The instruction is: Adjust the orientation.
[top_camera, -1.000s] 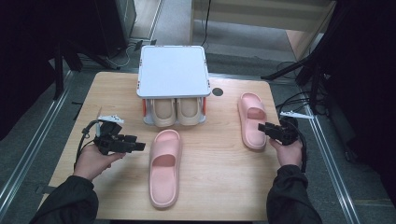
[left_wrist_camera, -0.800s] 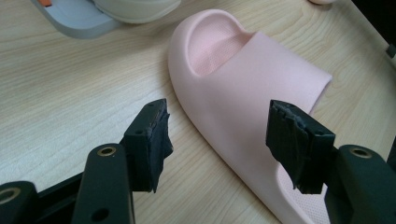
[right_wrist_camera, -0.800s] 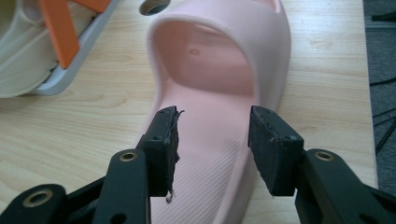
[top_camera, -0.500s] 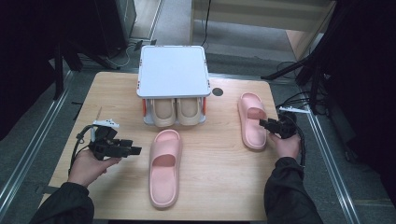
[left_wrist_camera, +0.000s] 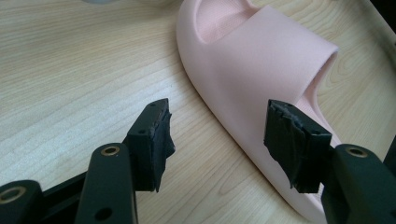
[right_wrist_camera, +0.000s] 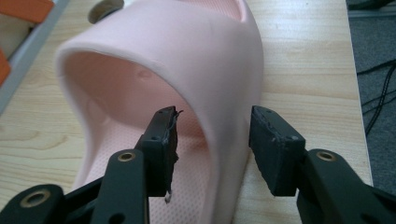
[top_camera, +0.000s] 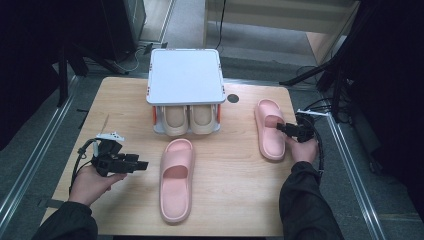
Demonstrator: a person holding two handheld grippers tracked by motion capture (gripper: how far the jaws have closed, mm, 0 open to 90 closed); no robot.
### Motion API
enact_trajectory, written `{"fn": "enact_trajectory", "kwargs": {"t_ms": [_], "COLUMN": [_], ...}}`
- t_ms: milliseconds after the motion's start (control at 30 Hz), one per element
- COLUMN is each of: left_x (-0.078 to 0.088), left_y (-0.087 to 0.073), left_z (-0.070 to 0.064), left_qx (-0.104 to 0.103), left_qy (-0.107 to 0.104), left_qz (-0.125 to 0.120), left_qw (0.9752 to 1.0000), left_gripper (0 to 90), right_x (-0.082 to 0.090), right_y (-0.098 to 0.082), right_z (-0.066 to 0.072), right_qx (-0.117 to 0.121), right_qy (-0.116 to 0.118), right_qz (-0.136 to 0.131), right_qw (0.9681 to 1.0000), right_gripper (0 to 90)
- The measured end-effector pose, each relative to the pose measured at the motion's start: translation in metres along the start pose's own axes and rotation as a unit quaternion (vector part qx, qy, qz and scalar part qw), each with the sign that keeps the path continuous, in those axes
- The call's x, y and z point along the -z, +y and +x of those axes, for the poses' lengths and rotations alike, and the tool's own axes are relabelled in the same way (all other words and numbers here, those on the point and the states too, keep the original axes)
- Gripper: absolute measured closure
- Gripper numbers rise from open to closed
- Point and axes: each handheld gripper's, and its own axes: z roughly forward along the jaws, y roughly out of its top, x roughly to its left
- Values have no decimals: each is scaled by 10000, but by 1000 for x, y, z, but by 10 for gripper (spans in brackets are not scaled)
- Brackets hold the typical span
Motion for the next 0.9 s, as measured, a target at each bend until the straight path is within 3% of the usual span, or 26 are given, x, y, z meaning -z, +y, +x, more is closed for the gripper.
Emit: {"fn": "enact_trajectory", "kwargs": {"t_ms": [300,567,767,900], "left_x": [1,0,0,0], "left_y": [-2,-2,-2,-2], "left_z": [3,3,4,4], "left_qx": [35,31,64,41], "left_qy": [37,44,39,42], "left_qz": [-24,-6,-1,-3], "left_qw": [10000,10000,10000,10000], "left_gripper": [409,412,413,413], "right_x": [-6,-4,-3,-1], "right_y": [3,5,7,8], "right_z": [-3,4,3,5], "right_qx": [-129,138,-4,23], "right_qy": [-148,-494,-431,-441], "right_qz": [70,66,34,54], "right_qw": [9998,9987,9991,9990], "right_gripper": [658,789,836,843]}}
